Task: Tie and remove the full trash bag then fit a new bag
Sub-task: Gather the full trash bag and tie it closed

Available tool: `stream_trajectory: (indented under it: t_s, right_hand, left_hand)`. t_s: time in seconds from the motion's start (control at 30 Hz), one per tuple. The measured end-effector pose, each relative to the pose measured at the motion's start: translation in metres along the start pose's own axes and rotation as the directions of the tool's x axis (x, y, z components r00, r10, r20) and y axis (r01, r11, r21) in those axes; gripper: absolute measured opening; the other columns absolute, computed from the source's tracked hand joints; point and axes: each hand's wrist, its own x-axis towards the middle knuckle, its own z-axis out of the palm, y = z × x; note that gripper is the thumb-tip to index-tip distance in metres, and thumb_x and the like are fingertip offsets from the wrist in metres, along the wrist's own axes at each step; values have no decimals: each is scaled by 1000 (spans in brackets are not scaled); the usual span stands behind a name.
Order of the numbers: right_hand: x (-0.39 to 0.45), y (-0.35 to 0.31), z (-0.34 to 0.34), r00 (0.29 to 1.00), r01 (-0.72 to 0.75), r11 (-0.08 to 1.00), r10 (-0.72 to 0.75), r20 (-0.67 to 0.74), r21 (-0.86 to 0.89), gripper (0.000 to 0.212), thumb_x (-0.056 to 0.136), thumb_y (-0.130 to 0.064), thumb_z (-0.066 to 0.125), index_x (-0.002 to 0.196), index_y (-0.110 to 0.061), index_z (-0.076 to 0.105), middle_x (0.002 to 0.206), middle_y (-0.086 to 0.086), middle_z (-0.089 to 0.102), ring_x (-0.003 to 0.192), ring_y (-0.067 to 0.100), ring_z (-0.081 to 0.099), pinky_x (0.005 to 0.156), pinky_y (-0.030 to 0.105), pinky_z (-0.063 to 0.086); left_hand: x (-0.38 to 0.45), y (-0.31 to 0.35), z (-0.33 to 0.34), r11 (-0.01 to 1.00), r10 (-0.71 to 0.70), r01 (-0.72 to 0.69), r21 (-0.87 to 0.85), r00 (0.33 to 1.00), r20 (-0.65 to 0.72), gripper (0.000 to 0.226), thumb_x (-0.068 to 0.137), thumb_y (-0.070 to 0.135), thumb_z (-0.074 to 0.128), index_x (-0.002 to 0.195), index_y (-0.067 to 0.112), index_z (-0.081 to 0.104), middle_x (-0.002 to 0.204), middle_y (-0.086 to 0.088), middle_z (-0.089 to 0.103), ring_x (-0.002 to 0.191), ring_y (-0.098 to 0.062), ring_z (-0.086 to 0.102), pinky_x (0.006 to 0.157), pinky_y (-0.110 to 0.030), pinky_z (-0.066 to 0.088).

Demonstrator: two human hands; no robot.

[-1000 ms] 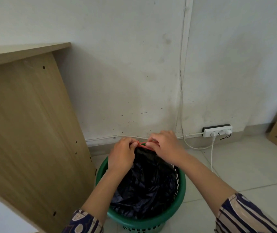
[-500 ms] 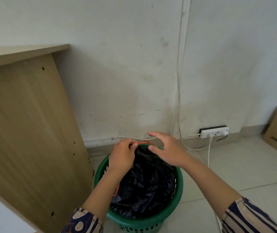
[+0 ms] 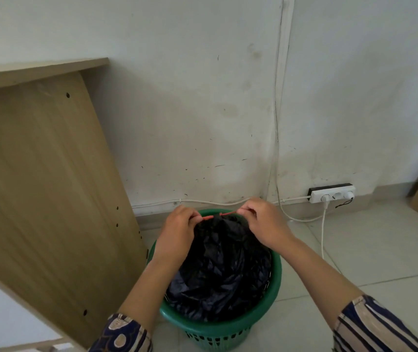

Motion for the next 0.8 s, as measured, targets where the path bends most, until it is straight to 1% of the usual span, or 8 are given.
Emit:
stream_trajectory:
  t_s: [0.07,0.2,0.37,0.53,0.63,0.7,0.73,0.8]
  right_hand:
    - [-4,9,-4,1000,-18,1000,18,6,-8,15,85,-14,59,77,-3,66,77,7,60,83,30,57,74,37,42]
    - [-8,25,-9,998,-62,996,63,17,-66,16,85,-15,59,77,-4,68,82,12,67,82,29,58,73,36,41]
    - [-12,34,-6,993,-115,990,115,-4,-80,14,85,-13,60,79,-4,71,84,14,69,82,28,59,68,29,36]
    - [-9,38,-3,986,-159,983,163,27,-95,15,86,-12,59,82,-4,70,89,16,68,87,31,60,73,33,41]
    - [-8,38,-12,983,-142,981,155,99,-131,23,91,-18,51,105,-9,66,110,12,65,105,29,56,83,31,39]
    - [-10,35,-18,980,-92,965,132,150,-244,41,93,-35,38,130,-20,49,137,2,49,129,22,40,103,37,28]
    - [-12,29,-20,981,-60,960,108,164,-272,51,90,-43,28,136,-24,38,145,-3,39,135,18,29,107,37,20]
    - [-16,13,-16,981,48,971,-1,196,-235,62,84,-53,19,141,-28,28,151,-8,27,140,13,17,111,35,11]
  left_hand:
    - [-7,-11,1,1000,14,-14,16,1000,10,15,89,8,54,84,-3,62,70,14,40,74,-15,44,62,-17,25]
    - [-14,-29,2,997,-62,60,42,997,51,16,92,12,51,87,2,62,72,14,41,69,-9,43,63,-18,33]
    - [-20,-36,1,991,-57,46,128,995,85,16,92,12,50,87,3,62,79,1,46,75,-24,50,68,-40,44]
    - [-25,-40,3,990,-36,22,137,994,102,18,93,14,47,87,5,61,81,0,49,78,-23,50,69,-39,44]
    - [-21,-43,-3,976,-74,40,214,985,156,23,96,23,41,94,9,59,86,1,50,87,-23,52,73,-34,42]
    - [-19,-50,-11,963,-155,105,247,969,195,35,97,32,31,113,13,55,103,-3,52,107,-25,48,86,-33,41]
    - [-21,-51,-14,962,-173,115,249,958,227,45,96,40,25,127,16,47,121,-5,49,120,-24,41,98,-36,37]
    - [-24,-46,-14,962,-122,41,271,949,290,68,87,63,8,143,27,21,149,0,26,139,-20,20,114,-44,20]
